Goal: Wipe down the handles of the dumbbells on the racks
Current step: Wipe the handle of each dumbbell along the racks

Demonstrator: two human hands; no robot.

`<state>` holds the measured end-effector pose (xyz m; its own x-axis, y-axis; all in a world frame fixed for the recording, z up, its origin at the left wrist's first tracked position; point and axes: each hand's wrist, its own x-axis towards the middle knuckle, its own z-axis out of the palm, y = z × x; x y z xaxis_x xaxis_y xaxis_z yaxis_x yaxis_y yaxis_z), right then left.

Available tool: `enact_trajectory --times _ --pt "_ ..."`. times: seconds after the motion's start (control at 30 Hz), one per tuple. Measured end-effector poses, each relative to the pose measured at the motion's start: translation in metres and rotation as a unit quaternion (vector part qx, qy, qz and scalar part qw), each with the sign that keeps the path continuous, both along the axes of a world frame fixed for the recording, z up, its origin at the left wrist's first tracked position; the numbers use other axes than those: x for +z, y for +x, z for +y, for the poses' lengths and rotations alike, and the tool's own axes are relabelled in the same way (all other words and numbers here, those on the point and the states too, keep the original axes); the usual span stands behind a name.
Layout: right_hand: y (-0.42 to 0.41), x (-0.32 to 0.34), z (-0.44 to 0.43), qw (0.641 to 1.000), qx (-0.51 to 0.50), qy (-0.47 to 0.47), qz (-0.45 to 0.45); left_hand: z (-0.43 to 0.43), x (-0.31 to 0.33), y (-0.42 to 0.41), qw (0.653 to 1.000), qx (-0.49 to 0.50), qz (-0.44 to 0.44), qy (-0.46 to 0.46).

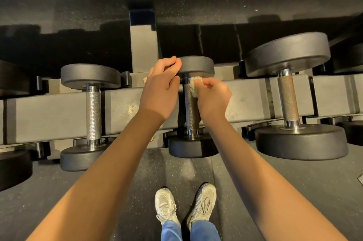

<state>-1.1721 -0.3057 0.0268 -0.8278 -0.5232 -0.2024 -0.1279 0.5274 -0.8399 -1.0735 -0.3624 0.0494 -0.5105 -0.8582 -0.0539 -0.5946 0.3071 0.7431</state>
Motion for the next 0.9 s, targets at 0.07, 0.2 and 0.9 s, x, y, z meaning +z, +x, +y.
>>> enact_trajectory --times 0.07,0.2,0.9 --pt "-0.003 -0.001 0.002 1.000 0.003 -0.011 -0.029 0.000 -0.001 0.000 1.000 0.005 0.010 0.009" --pt "-0.004 -0.004 0.030 0.994 0.080 0.047 -0.059 0.000 -0.001 0.001 1.000 0.004 0.022 0.022" --pt "-0.009 0.000 0.020 0.991 0.092 0.041 -0.089 -0.002 0.001 0.003 1.000 -0.009 0.010 0.014"
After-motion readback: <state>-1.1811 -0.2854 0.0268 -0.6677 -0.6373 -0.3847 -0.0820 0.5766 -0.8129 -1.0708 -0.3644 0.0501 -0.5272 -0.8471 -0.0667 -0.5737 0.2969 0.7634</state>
